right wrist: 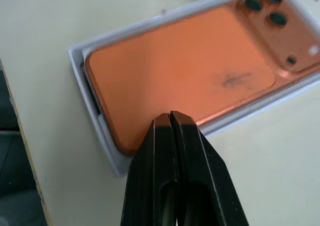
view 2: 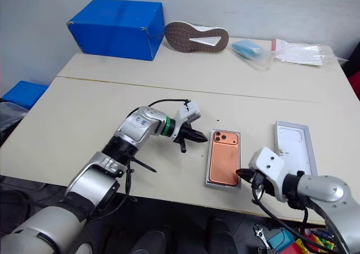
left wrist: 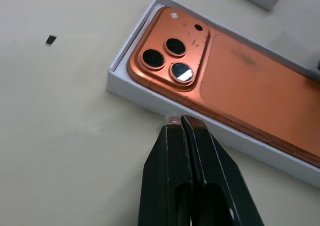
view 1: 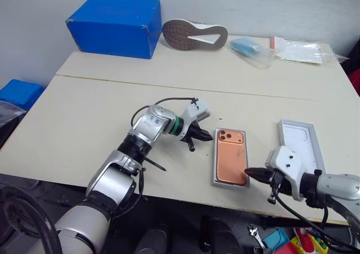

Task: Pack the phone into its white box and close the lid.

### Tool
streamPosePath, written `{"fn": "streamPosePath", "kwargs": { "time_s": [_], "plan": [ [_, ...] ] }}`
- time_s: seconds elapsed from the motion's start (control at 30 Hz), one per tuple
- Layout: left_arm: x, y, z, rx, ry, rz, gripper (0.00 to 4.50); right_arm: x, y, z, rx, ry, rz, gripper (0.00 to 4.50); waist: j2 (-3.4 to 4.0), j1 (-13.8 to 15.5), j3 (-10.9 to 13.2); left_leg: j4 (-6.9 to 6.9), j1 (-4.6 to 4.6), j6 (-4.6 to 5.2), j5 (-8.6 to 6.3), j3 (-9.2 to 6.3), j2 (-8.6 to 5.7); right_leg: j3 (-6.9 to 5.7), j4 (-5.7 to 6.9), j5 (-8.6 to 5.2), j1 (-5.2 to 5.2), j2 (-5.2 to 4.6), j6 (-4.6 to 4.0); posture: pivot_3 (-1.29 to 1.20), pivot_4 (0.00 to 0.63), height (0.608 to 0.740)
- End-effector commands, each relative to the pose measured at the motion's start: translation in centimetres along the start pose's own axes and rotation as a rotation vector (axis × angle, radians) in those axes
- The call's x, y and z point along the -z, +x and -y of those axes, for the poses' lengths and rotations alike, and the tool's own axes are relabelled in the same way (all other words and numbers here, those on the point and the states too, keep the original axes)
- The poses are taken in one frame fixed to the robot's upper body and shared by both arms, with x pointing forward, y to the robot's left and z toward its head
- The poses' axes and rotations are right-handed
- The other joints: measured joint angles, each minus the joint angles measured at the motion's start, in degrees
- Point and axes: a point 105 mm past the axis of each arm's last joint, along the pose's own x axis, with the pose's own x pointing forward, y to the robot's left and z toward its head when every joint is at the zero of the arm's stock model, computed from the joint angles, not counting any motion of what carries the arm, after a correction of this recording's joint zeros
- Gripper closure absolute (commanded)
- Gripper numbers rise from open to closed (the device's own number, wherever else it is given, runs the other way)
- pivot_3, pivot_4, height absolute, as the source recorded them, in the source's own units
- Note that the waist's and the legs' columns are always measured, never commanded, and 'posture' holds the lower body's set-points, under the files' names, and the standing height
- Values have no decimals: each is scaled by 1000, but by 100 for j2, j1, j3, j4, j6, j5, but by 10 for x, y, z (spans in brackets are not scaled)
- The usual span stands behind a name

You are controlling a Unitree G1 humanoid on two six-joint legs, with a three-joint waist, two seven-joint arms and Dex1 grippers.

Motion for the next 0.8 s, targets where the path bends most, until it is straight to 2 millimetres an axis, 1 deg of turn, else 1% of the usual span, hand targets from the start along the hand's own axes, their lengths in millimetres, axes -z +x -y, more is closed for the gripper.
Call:
{"fn": "streamPosePath", "kwargs": {
  "time_s": [0.03, 0.13, 0.2, 0.27, 0.33, 0.43, 0.47, 0.57, 0.6, 0.63, 0.7, 0.73, 0.8],
  "plan": [
    [-8, -8, 19, 104, -5, 46, 4488, -17, 3, -2, -3, -32, 59, 4500, 1, -17, 0, 0, 0, -1, 0, 0, 2, 0, 1, 0, 0, 1, 0, 0, 150, 740],
    [0, -16, 21, 105, -10, 36, 4488, -9, 18, 2, 11, -43, 39, 4500, 0, -52, 0, 0, 4, -1, 0, 1, 2, 2, 6, 0, 0, 0, 0, 0, 150, 740],
    [5, -21, 23, 102, -24, 27, 4488, 1, 30, 9, 48, -42, 18, 4500, 0, -80, 0, 0, 5, -1, 0, 1, 2, 3, 7, 0, 0, 0, -1, 0, 150, 740],
    [8, -27, 27, 113, -36, 23, 4488, 10, 37, 14, 70, -41, -12, 4500, 1, -106, 0, 1, 5, 0, 1, 3, -2, 5, 9, 0, 0, -2, -1, 0, 150, 740],
    [10, -31, 31, 120, -48, 20, 4488, 15, 39, 14, 71, -39, -29, 4500, 1, -114, 0, 1, 5, 1, 1, 1, -2, 5, 8, 0, -1, -2, -1, 0, 150, 740],
    [13, -36, 31, 104, -65, 15, 4488, 12, 37, 13, 65, -39, -18, 4500, 1, -114, -1, 2, 5, 1, 1, -1, -3, 3, 7, 0, 1, -3, -1, 0, 150, 740],
    [14, -39, 30, 94, -78, 17, 4488, 7, 35, 13, 71, -38, -2, 4500, 1, -114, -1, 2, 4, 1, 1, -1, -3, 3, 7, 0, 1, -2, -1, 0, 150, 740],
    [17, -52, 29, 87, -175, 49, 4488, -16, 13, 19, 155, -24, 63, 4500, 1, -117, 0, 2, 3, 1, 1, -3, -1, 2, 8, 0, 1, -2, -1, 0, 150, 740],
    [16, -55, 30, 91, -195, 56, 4488, -19, 8, 20, 174, -20, 69, 4500, 2, -118, 0, 2, -1, 1, 1, -2, -1, 3, 8, 0, -4, -2, 0, 0, 150, 740],
    [14, -60, 33, 113, -221, 82, 4488, -22, -1, 23, 212, 12, 70, 4500, 2, -126, 0, 2, -3, 1, 1, -3, -1, 3, 10, 0, -8, -3, -1, 0, 150, 740],
    [9, -68, 37, 142, -282, 128, 4105, -24, -17, 27, 271, 70, 66, 4500, 2, -123, 0, 3, -4, 1, 1, -3, 0, 4, 10, 0, -7, -3, -1, 0, 150, 740],
    [5, -74, 37, 155, -323, 163, 3886, -23, -27, 32, 324, 109, 60, 4334, 2, -121, 0, 4, -1, 1, 1, -5, 1, 3, 12, 0, -5, -3, -1, 0, 150, 740],
    [-3, -86, 37, 164, -362, 228, 3302, -18, -46, 39, 415, 183, 37, 3924, 2, -119, 0, 4, -3, 1, 1, -8, 1, 3, 11, 0, -4, -4, -1, 0, 150, 740]
  ]
}}
